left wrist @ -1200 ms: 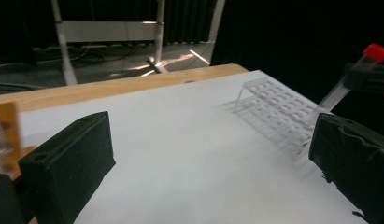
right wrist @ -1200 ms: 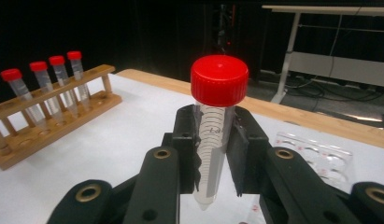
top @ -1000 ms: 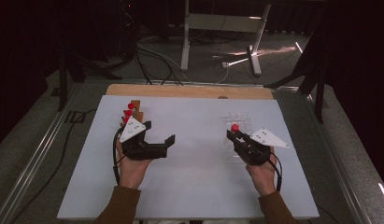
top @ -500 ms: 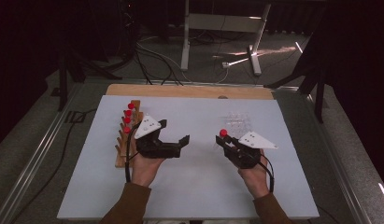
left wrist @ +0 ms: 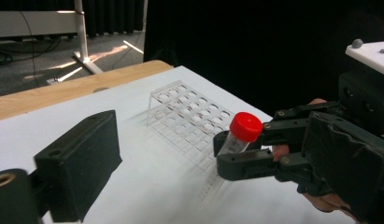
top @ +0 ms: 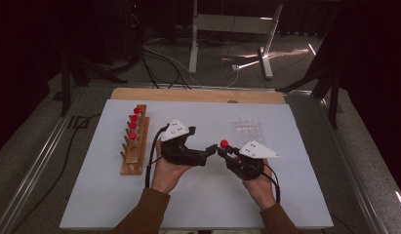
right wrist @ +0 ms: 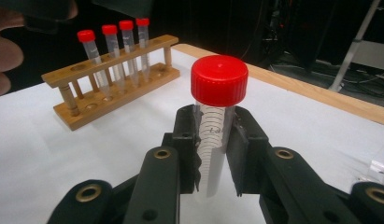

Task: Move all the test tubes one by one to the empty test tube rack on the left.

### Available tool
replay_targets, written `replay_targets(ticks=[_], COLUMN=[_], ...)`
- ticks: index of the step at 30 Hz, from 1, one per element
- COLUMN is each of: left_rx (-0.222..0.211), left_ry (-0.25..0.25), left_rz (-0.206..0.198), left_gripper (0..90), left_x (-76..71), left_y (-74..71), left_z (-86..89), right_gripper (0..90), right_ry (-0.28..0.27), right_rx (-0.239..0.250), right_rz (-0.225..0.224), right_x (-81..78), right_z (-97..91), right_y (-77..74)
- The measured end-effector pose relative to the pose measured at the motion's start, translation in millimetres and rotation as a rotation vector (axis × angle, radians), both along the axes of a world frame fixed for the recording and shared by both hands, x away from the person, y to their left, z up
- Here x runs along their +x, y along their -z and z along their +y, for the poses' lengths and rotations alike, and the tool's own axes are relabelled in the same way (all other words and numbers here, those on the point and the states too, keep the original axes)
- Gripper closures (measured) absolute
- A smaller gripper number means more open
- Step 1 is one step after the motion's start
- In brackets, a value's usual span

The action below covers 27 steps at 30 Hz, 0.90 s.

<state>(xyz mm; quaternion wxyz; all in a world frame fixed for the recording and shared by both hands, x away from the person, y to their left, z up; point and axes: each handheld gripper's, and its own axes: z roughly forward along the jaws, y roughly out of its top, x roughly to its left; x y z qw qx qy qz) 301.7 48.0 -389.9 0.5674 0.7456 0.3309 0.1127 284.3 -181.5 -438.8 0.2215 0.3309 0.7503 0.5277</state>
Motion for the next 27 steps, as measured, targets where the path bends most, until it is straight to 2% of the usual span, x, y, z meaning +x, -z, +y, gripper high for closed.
replay_targets(ticks=[5, 8, 14, 17, 20, 24, 27], left_rx=[-0.002, 0.003, 0.062, 0.072, 0.101, 0.12, 0.123], left_ry=[0.016, 0.033, 0.058, 0.072, 0.073, 0.072, 0.068], left_rz=[0.001, -0.006, -0.01, -0.005, -0.003, -0.011, -0.014], left_gripper=[17.5, 27.0, 45.4, 53.9, 60.9, 69.7, 70.6], left_x=[0.4, -0.6, -0.3, 0.2, -0.1, -1.4, -1.5], left_y=[0.2, 1.0, 5.9, 8.6, 10.8, 11.9, 11.9], left_z=[-6.3, -9.9, -21.1, -25.6, -29.7, -32.4, -32.6], right_gripper=[74.3, 74.3, 74.3, 74.3, 74.3, 74.3, 73.5], right_ry=[-0.014, -0.019, -0.034, -0.041, -0.041, -0.043, -0.046], right_rx=[-0.01, -0.012, -0.014, -0.014, -0.012, -0.009, -0.002], right_rz=[-0.001, 0.003, 0.009, 0.012, 0.013, 0.021, 0.027], right_x=[-1.4, -1.9, -2.9, -3.0, -2.9, -2.2, -1.5], right_z=[3.8, 5.3, 8.5, 9.0, 8.6, 7.8, 7.2], right_y=[0.3, 1.0, 1.9, 1.9, 1.9, 2.2, 3.0])
